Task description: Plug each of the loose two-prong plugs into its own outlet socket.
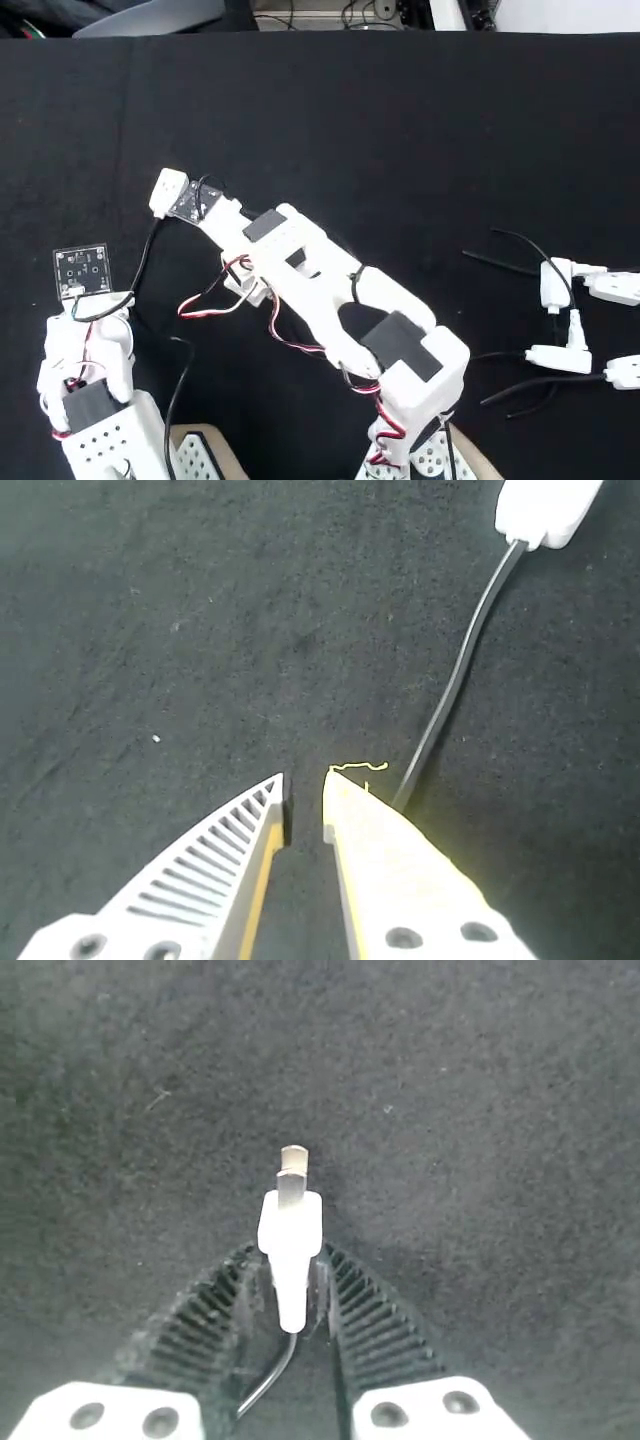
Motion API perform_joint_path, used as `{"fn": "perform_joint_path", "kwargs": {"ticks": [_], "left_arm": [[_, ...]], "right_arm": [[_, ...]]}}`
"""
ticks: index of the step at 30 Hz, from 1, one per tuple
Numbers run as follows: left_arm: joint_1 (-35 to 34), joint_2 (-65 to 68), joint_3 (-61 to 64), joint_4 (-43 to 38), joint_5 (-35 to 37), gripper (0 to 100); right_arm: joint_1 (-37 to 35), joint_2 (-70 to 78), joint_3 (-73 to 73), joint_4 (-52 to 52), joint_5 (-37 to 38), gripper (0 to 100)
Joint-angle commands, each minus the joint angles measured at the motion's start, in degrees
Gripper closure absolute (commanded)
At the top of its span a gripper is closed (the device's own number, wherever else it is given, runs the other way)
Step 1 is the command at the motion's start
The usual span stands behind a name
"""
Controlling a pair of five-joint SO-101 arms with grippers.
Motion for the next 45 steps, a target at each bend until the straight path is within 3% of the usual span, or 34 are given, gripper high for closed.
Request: {"fn": "perform_joint_path", "kwargs": {"ticks": [1,7,15,21,26,30,34,45], "left_arm": [[-0.6,-0.3,-0.4,-1.0,0.4,92],[-0.7,-0.3,-0.8,-1.0,0.6,92],[0.2,-0.4,-6.8,-0.8,7.1,92],[15.8,-0.4,-17.0,6.5,16.7,92],[30.1,-0.4,-25.3,11.1,17.8,92],[42.5,-0.4,-30.5,13.9,21.7,86],[52.4,-0.4,-31.4,11.3,23.9,84],[55.7,-0.3,-29.8,10.0,24.0,84]], "right_arm": [[-2.5,0.7,-2.0,1.8,-0.1,98.4],[-2.0,-3.6,-1.3,4.4,0.8,98.6],[-5.3,-42.8,23.0,0.4,11.3,98.6],[-5.6,-77.3,39.3,-1.6,10.4,98.6],[-5.6,-96.4,45.8,1.1,8.0,98.6],[-5.3,-98.4,46.5,2.3,6.2,98.6],[-5.3,-97.8,49.8,-2.0,3.8,98.6],[-5.3,-97.8,51.4,-4.0,2.4,98.6]]}}
